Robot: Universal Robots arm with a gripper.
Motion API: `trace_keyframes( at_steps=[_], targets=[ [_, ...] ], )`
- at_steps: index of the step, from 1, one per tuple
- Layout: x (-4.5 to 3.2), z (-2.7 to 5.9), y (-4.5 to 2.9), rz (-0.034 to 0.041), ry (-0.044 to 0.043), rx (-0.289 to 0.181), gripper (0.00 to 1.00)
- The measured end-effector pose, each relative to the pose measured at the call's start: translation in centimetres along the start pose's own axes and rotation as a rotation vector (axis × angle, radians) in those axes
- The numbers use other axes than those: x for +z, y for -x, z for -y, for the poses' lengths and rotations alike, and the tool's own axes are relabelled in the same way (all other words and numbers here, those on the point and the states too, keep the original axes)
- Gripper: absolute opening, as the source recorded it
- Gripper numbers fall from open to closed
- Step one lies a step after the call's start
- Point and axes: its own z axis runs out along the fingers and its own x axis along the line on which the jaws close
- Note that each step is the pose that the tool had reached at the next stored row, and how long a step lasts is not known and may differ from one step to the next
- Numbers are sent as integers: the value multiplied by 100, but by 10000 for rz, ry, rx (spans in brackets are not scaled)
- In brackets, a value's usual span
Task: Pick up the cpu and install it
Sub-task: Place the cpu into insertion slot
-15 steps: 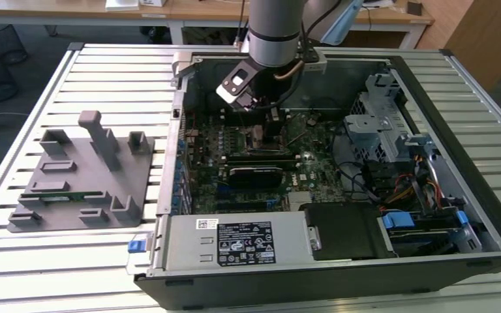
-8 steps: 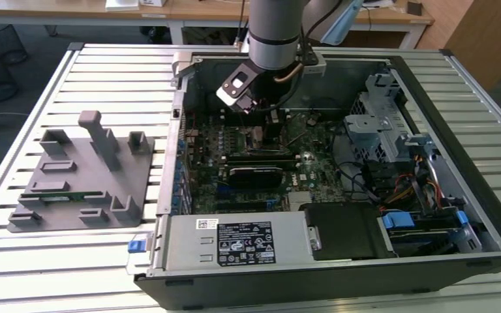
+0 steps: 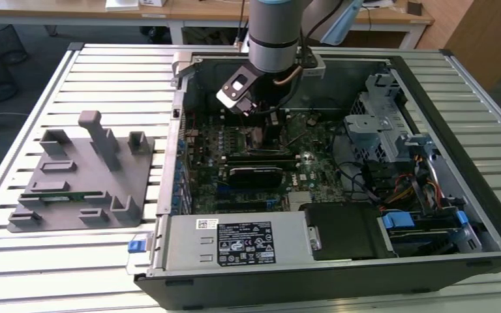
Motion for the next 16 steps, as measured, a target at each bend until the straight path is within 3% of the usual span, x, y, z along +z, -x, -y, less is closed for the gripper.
trace_keyframes(
  at_steps=[16],
  targets=[
    [77,2,-2,5,-2,120,53]
  ],
)
